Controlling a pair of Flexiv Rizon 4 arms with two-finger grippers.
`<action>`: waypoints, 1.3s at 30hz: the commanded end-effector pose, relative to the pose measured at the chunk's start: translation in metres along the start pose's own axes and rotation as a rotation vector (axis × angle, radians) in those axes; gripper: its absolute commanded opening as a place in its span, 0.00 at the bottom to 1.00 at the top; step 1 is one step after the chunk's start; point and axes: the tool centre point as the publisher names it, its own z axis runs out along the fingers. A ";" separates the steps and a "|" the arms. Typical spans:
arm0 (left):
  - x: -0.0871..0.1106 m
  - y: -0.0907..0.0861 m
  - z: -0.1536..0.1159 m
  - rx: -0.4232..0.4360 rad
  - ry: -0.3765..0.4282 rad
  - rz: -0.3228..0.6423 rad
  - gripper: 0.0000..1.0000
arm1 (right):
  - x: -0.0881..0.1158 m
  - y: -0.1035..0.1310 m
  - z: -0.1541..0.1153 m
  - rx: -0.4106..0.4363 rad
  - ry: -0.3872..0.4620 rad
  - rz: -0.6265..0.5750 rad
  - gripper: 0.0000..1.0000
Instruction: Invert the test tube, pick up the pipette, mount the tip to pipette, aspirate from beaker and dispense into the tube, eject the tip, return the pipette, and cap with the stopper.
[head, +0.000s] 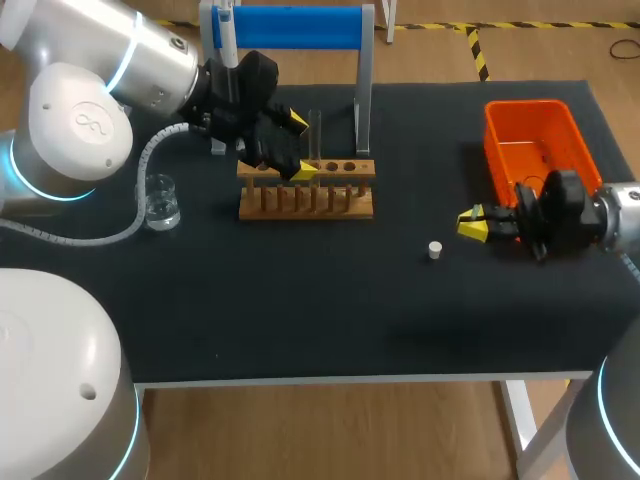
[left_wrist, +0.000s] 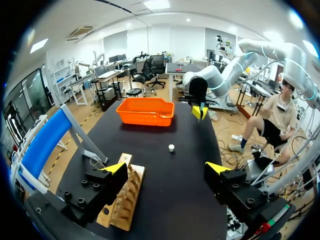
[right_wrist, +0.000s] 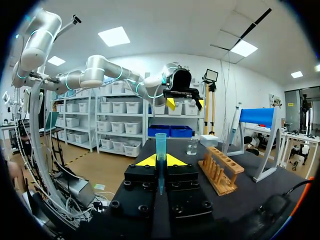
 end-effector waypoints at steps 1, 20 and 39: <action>0.000 0.000 -0.001 -0.002 0.003 -0.001 1.00 | 0.001 0.001 -0.001 0.001 -0.002 -0.001 0.00; -0.052 0.056 -0.049 -0.064 -0.119 -0.120 1.00 | 0.001 0.001 -0.001 0.001 -0.002 -0.001 0.00; -0.115 0.082 -0.084 -0.015 -0.631 -0.450 1.00 | 0.001 0.001 -0.001 0.001 -0.002 -0.001 0.00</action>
